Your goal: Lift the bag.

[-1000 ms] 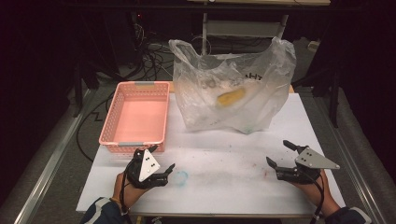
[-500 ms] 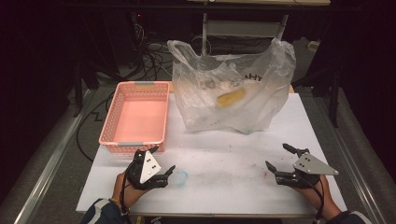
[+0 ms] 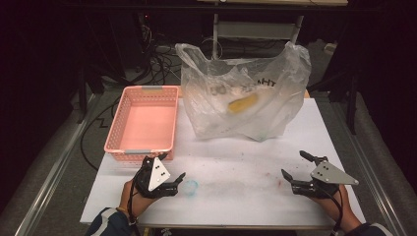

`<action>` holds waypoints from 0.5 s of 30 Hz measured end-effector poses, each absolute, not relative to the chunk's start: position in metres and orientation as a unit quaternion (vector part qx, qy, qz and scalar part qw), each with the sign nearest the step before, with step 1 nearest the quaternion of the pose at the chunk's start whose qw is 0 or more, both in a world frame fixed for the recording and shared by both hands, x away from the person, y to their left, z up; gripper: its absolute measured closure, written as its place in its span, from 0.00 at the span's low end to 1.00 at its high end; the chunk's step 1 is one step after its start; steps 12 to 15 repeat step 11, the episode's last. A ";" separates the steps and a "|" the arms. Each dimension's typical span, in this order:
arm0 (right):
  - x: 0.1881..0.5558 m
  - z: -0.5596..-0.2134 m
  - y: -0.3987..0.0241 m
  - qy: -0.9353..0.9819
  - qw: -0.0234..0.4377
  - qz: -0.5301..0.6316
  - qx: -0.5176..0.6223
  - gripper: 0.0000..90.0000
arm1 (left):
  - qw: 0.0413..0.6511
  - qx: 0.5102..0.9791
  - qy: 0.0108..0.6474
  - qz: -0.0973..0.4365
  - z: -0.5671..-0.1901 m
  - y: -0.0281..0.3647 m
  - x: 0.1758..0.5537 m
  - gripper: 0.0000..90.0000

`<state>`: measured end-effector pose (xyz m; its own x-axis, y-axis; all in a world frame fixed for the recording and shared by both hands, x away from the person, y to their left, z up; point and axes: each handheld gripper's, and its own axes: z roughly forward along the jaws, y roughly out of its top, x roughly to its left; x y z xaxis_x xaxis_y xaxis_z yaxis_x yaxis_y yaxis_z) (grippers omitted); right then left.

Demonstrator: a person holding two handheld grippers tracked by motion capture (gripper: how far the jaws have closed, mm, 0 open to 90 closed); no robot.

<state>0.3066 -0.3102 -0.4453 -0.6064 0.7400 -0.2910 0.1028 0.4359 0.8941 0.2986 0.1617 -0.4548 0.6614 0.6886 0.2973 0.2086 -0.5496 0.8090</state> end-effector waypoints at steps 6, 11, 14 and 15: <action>0.307 -0.445 -0.313 0.771 0.353 0.453 0.276 0.19 | 0.391 0.823 0.274 0.308 -0.454 0.162 0.299 0.19; 0.307 -0.445 -0.313 0.769 0.353 0.453 0.278 0.19 | 0.392 0.823 0.276 0.306 -0.453 0.162 0.300 0.19; 0.307 -0.445 -0.313 0.769 0.353 0.453 0.278 0.19 | 0.392 0.823 0.276 0.306 -0.453 0.162 0.300 0.19; 0.307 -0.445 -0.313 0.769 0.353 0.453 0.278 0.19 | 0.392 0.823 0.276 0.306 -0.453 0.162 0.300 0.19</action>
